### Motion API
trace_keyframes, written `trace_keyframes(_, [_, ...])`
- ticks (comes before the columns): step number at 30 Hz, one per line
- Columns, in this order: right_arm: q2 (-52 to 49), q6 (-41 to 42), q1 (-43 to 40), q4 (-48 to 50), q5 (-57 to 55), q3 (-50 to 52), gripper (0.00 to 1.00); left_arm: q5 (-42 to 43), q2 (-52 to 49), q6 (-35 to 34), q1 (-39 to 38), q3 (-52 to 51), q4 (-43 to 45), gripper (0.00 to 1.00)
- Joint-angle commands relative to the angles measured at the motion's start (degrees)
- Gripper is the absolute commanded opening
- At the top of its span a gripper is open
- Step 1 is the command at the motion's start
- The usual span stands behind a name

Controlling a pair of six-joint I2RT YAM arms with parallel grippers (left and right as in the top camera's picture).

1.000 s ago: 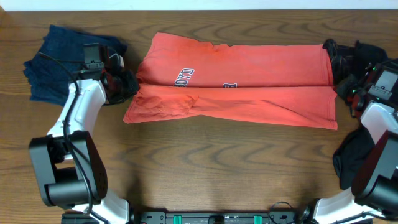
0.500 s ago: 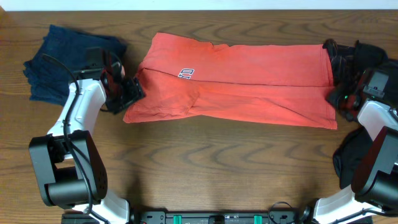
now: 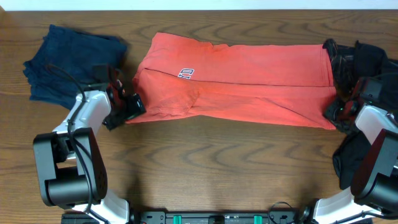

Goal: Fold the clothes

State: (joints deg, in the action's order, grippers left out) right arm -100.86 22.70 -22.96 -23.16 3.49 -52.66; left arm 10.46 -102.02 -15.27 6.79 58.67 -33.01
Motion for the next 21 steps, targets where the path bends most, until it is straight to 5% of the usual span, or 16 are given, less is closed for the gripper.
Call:
trace_keyframes(1, [-0.72, -0.72, 0.17, -1.77, -0.24, 2.21, 0.08, -0.90, -0.79, 0.59, 0.11, -1.68, 0.33, 0.56])
trace_keyframes(3, [-0.72, -0.70, -0.04, -2.47, -0.35, 2.21, 0.01, -0.90, -0.79, 0.61, 0.13, -1.99, 0.04, 0.34])
trace_keyframes(6, [-0.72, -0.68, -0.55, -3.78, -0.85, 2.21, 0.01, -0.92, -0.79, 0.59, 0.50, -1.99, -1.73, 0.19])
trace_keyframes(7, [-0.72, -0.39, -0.87, -4.28, -1.22, 2.21, 0.01, -0.92, -0.79, 0.61, 0.68, -1.99, -2.49, 0.06])
trace_keyframes(21, [2.97, 1.97, -8.92, -13.99, -4.52, 2.16, 0.01, -1.07, 2.14, 0.33, 7.04, -1.97, -22.32, 0.06])
